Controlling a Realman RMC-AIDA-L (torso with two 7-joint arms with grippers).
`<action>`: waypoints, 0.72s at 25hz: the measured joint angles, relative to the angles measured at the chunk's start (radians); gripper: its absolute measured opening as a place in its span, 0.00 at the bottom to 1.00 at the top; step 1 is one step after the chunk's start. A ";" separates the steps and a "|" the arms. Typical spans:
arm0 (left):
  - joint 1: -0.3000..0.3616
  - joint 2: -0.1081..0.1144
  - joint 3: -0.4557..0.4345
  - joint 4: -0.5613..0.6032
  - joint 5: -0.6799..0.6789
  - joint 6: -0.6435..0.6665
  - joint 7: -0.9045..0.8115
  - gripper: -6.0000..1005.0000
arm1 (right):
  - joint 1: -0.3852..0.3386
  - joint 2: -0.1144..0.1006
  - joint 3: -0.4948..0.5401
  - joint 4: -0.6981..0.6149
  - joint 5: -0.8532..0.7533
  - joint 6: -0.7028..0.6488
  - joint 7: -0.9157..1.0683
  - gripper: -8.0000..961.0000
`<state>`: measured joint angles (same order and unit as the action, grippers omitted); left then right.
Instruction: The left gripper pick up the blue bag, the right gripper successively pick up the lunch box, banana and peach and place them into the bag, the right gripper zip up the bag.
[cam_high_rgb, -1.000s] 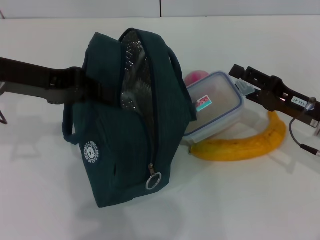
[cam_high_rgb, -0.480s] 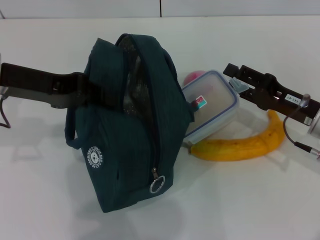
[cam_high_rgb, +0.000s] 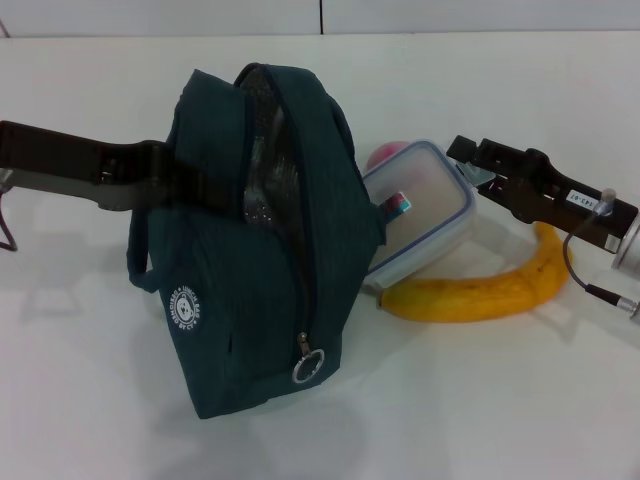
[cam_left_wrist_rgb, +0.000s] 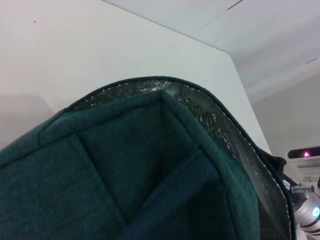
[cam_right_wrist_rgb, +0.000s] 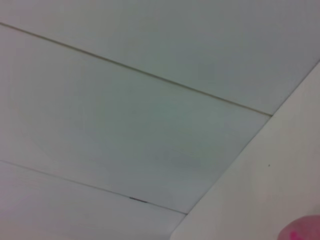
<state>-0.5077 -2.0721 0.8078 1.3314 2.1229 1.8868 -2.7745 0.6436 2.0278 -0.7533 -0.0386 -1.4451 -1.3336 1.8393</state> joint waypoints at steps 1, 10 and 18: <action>0.000 0.000 -0.001 0.000 0.000 0.000 0.004 0.05 | 0.000 0.000 0.000 0.000 0.000 0.000 0.000 0.63; -0.001 0.003 -0.002 0.000 0.000 0.000 0.014 0.04 | 0.005 0.000 -0.003 0.000 0.004 0.005 -0.002 0.28; 0.009 0.005 -0.005 0.002 0.000 0.000 0.016 0.04 | -0.016 -0.002 0.001 -0.012 0.024 -0.017 -0.004 0.11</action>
<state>-0.4989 -2.0668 0.8024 1.3336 2.1228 1.8872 -2.7582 0.6277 2.0261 -0.7524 -0.0507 -1.4215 -1.3501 1.8351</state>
